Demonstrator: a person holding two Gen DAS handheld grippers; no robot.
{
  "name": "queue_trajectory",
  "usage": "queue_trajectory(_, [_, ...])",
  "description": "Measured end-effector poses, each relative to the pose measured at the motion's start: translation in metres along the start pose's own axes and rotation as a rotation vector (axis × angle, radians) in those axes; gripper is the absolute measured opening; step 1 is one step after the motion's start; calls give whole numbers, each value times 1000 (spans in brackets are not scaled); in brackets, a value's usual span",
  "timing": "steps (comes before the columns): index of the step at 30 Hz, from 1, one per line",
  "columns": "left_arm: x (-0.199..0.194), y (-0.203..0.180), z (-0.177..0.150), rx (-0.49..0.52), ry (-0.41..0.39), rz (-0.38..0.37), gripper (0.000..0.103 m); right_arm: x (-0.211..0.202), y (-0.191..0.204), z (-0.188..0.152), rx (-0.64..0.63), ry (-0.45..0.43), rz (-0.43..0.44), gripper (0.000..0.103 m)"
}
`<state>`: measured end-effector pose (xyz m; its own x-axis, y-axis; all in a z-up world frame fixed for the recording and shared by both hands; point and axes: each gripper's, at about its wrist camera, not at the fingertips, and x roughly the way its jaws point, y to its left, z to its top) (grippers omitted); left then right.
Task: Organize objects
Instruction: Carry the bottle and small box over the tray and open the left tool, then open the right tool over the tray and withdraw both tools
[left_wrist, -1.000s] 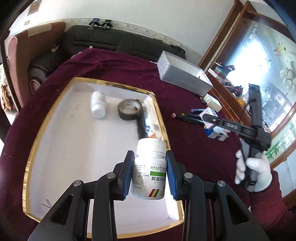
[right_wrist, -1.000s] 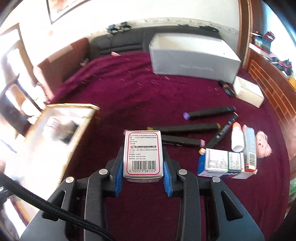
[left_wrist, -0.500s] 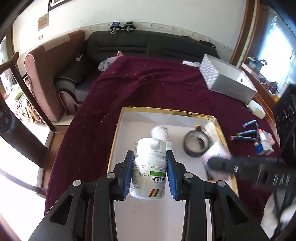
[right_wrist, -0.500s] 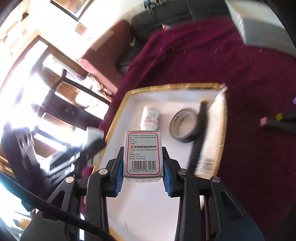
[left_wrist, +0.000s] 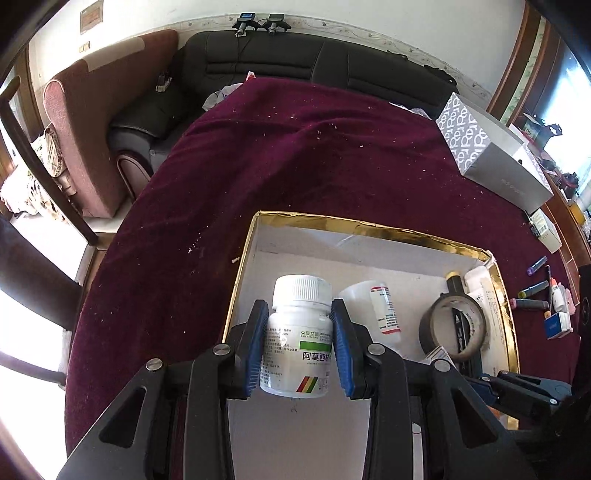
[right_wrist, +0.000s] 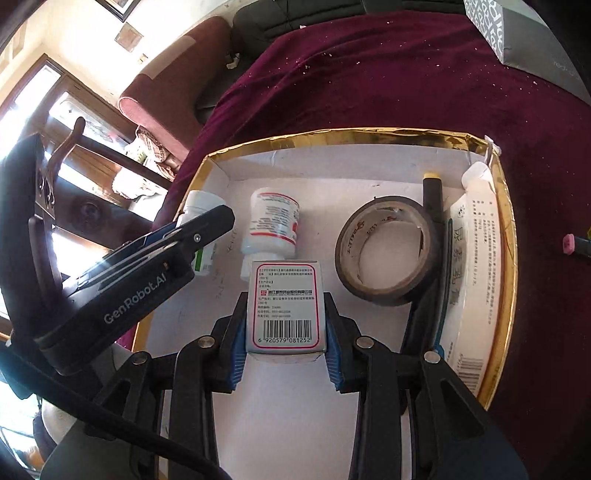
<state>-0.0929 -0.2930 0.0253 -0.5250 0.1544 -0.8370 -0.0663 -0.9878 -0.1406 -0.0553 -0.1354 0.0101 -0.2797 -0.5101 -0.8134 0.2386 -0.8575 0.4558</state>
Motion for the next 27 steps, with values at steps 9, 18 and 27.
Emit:
queue_trajectory(9, [2,8,5,-61,-14,-46,30,6,9,5,-61,-14,-78,34])
queue_trajectory(18, [-20,20,5,-147,-33,-102,33,-24,19,1,-128,-116,-119,45])
queue_trajectory(27, [-91,4,-31,-167,-124,-145,48,-90,-13,-22,-105,-233,-121,52])
